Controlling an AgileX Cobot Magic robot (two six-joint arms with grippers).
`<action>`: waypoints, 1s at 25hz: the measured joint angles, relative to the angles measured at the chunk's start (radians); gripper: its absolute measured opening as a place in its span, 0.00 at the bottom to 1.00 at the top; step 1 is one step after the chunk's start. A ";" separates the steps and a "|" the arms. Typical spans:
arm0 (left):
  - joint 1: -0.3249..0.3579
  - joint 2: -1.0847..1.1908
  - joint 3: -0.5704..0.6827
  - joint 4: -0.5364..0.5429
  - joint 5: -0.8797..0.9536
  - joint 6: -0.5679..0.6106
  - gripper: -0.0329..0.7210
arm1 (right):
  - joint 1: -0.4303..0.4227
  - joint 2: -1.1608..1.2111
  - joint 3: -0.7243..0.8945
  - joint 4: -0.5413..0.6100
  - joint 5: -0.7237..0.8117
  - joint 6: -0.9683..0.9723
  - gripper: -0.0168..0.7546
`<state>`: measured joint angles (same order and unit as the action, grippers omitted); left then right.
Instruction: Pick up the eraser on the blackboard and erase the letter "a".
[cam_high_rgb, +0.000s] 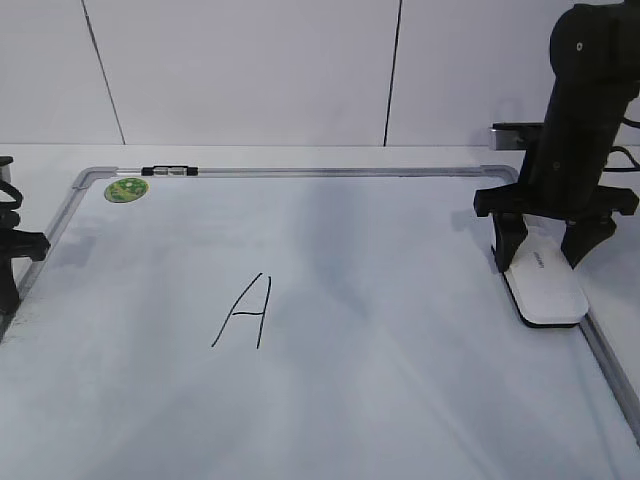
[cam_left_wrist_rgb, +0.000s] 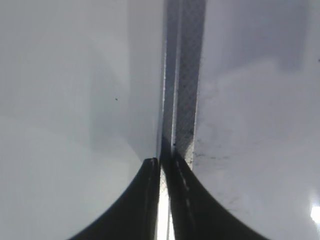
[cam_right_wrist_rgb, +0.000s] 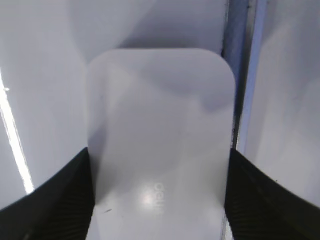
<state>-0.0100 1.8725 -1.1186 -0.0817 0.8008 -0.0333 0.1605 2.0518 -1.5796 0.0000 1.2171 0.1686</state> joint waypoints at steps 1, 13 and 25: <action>0.000 0.000 0.000 0.000 0.000 0.000 0.12 | 0.000 0.000 0.000 0.000 0.000 -0.002 0.75; 0.000 0.000 0.000 -0.004 0.000 0.000 0.12 | 0.000 0.000 0.000 -0.006 0.000 -0.002 0.75; 0.000 0.000 0.000 -0.004 -0.001 0.000 0.12 | 0.000 0.018 -0.002 -0.017 0.000 0.005 0.75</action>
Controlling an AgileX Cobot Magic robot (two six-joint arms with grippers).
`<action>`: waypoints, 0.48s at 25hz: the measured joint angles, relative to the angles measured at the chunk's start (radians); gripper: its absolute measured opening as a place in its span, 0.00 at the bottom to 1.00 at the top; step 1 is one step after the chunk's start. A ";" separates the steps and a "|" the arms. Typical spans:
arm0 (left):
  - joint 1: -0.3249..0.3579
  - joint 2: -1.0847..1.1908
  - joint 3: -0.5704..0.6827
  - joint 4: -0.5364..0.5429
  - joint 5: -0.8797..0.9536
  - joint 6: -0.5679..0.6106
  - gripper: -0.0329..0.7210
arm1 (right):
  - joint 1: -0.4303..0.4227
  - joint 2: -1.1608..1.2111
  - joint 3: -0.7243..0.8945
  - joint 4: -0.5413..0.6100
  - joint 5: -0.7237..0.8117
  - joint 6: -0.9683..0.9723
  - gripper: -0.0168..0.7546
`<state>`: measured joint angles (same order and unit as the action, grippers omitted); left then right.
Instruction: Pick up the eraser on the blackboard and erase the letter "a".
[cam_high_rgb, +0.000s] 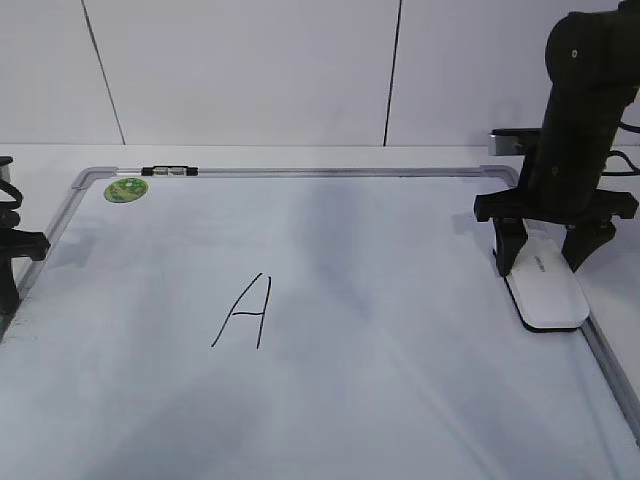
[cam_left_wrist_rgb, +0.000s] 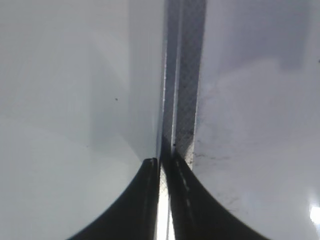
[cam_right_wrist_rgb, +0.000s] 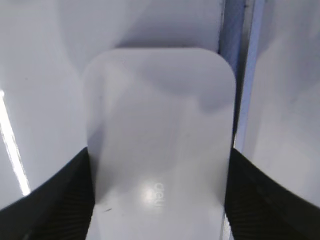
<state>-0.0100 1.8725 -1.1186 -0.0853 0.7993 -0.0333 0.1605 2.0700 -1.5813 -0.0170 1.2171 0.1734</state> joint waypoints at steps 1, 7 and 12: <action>0.000 0.000 0.000 0.000 0.000 0.000 0.12 | 0.000 0.000 0.000 -0.001 0.000 0.000 0.75; 0.000 0.000 0.000 0.000 0.000 0.000 0.13 | 0.000 0.002 0.000 -0.008 0.000 -0.004 0.83; 0.000 0.000 0.000 0.000 0.000 0.000 0.13 | 0.000 0.002 0.000 -0.010 0.000 -0.006 0.88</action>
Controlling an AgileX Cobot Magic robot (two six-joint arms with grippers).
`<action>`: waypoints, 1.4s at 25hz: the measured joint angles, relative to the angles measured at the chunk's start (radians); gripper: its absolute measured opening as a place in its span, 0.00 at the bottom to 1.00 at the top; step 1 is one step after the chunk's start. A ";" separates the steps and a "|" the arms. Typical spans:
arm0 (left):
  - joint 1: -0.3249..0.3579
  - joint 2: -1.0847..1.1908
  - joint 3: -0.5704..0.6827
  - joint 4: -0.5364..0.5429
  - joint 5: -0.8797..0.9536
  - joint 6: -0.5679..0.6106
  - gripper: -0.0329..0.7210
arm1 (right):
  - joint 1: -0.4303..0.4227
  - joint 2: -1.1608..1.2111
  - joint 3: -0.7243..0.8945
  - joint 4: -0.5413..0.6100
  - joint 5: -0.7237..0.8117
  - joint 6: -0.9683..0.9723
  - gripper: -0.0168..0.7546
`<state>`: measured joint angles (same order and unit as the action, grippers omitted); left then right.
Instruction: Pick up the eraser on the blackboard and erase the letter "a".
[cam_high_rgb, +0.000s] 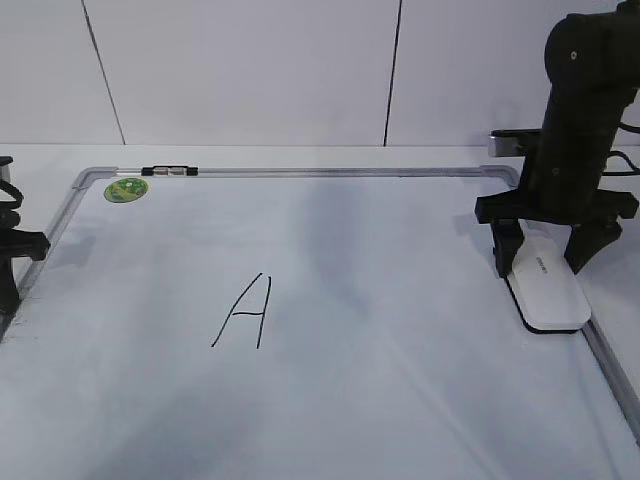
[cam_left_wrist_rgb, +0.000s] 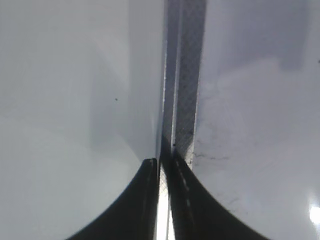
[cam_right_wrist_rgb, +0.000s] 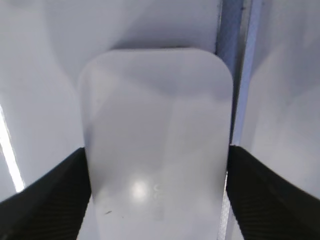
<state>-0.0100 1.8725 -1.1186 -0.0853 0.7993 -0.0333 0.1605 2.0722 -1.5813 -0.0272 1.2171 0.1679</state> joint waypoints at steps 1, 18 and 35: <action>0.000 0.000 0.000 0.000 0.000 0.000 0.13 | 0.000 0.000 0.000 -0.001 0.000 0.000 0.88; 0.000 0.001 0.000 0.000 -0.001 0.000 0.18 | 0.000 -0.103 -0.081 -0.024 0.002 0.000 0.85; 0.000 -0.104 0.009 0.040 0.044 0.000 0.41 | 0.000 -0.127 -0.081 0.003 0.002 -0.002 0.80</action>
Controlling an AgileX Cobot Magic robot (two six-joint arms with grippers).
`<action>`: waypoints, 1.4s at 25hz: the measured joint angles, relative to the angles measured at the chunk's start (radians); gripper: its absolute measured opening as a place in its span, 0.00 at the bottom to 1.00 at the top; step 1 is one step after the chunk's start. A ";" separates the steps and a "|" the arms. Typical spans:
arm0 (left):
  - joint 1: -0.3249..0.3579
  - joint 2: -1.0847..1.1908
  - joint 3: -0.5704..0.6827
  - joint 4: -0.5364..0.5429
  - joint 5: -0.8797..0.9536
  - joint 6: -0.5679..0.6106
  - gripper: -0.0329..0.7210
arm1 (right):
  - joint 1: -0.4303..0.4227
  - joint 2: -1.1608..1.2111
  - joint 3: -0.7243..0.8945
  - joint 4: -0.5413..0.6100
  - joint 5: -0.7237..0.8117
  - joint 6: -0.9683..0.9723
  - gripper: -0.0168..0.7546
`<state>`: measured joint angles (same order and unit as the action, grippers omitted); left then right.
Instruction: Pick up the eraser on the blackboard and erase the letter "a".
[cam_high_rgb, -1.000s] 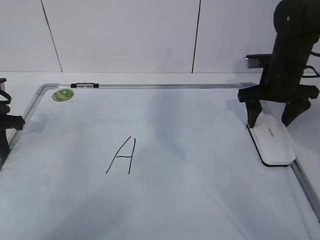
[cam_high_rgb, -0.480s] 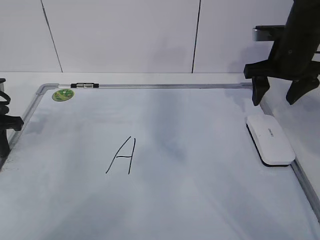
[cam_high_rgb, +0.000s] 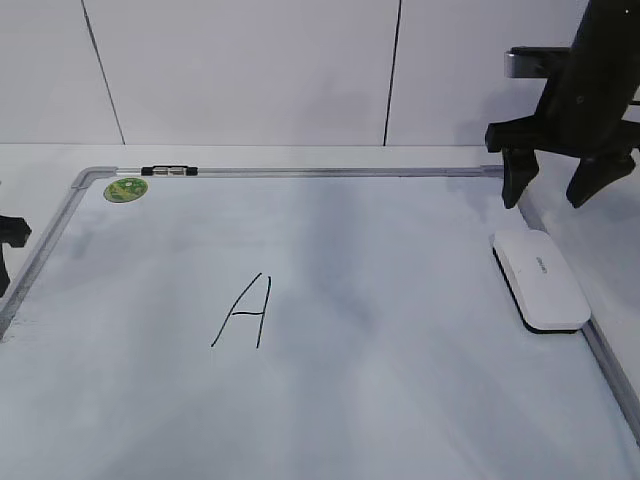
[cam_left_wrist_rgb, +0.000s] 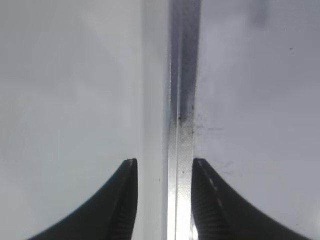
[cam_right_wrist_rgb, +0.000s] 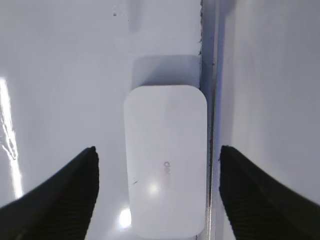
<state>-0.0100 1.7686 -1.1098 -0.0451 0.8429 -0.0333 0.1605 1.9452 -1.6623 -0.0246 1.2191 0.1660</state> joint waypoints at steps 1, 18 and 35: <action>0.000 -0.025 0.000 0.004 0.001 0.000 0.41 | 0.000 -0.008 0.000 0.004 0.000 0.000 0.80; 0.000 -0.491 0.004 0.032 0.190 -0.002 0.41 | 0.000 -0.367 0.000 0.063 0.025 0.000 0.79; -0.071 -0.939 0.005 0.014 0.402 -0.037 0.41 | 0.094 -0.752 0.175 0.132 0.036 -0.045 0.79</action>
<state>-0.0806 0.8293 -1.1053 -0.0312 1.2444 -0.0702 0.2545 1.1930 -1.4871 0.1072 1.2552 0.1206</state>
